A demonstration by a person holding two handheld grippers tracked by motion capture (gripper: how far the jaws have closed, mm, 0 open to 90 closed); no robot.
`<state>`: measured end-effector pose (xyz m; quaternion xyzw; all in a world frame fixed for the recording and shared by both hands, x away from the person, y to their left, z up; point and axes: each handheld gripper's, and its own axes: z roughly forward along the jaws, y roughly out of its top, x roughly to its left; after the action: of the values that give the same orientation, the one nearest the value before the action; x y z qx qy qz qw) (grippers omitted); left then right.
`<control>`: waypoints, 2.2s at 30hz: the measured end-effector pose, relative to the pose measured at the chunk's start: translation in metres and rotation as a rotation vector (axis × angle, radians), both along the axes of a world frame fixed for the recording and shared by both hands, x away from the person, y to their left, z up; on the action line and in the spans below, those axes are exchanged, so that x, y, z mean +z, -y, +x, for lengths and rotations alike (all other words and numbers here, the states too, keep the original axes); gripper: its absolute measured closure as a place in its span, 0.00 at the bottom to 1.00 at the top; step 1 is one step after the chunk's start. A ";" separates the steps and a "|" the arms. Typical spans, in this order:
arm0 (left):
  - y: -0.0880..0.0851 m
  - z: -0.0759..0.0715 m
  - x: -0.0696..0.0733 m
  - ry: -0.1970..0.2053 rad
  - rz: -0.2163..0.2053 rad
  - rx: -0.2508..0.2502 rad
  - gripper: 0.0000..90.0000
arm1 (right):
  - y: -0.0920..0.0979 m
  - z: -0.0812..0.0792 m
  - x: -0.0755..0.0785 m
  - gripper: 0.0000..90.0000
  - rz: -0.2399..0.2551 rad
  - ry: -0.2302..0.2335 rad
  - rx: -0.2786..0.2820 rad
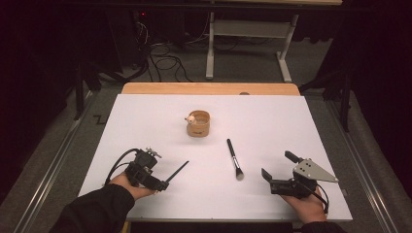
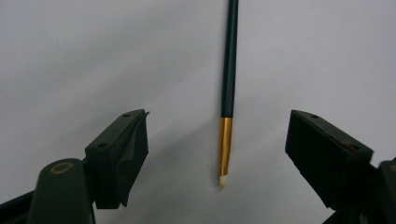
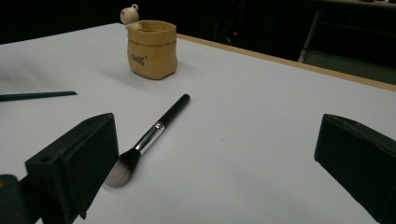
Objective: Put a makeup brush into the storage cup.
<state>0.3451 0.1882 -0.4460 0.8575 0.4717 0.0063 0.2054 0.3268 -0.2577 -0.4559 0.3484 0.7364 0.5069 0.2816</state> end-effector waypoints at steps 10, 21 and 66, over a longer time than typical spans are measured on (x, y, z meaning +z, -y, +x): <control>0.004 0.001 -0.003 0.017 -0.031 0.015 0.38 | 0.000 0.000 0.000 0.00 0.000 0.004 0.002; 0.013 0.001 -0.008 0.035 0.022 -0.036 0.57 | -0.001 0.000 0.000 0.00 -0.004 0.008 0.006; 0.024 0.005 -0.013 0.004 0.116 -0.125 0.92 | -0.001 0.000 0.000 0.00 -0.010 0.009 0.005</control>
<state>0.3505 0.1637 -0.4595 0.8958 0.4155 0.0226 0.1562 0.3265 -0.2565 -0.4559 0.3427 0.7386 0.5055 0.2854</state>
